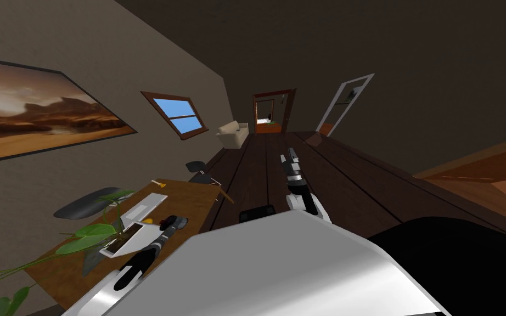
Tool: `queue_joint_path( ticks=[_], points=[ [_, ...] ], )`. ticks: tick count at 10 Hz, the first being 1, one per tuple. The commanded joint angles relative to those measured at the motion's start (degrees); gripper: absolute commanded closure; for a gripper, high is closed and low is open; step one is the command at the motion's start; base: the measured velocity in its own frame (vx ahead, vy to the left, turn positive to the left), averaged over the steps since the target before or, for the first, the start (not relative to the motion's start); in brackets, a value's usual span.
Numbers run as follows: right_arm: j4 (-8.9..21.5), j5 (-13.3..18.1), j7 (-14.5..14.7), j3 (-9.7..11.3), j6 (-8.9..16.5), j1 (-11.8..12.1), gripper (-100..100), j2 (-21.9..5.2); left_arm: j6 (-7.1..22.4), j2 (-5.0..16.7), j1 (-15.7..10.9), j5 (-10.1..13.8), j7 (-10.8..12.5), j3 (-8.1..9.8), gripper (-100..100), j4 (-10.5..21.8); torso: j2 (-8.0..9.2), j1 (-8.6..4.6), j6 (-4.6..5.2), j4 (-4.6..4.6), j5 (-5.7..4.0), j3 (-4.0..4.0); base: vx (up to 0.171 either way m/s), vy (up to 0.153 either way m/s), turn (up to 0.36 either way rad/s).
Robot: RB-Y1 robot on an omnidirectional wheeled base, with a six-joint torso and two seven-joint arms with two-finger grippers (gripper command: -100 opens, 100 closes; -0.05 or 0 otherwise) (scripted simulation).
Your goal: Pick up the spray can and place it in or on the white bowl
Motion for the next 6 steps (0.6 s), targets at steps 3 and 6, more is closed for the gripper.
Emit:
queue_joint_path(
  ticks=[3, 6],
  points=[
    [0.0, 0.0, 0.0, 0.0, 0.0, 0.0, 0, 0.0, 1.6, 3.4, 0.1, -0.2, -0.4, -0.25, -100, 4.2, 0.06, 0.06, 0.02, 0.01, 0.02, 0.03, 0.028, -0.031, -0.084],
    [0.0, 0.0, 0.0, 0.0, 0.0, 0.0, 0, 0.0, 2.0, 3.6, 0.2, -0.2, -0.5, -0.23, 0, 4.0, 0.11, 0.12, -0.02, 0.02, 0.04, 0.06, 0.013, -0.013, -0.016]
  ],
)
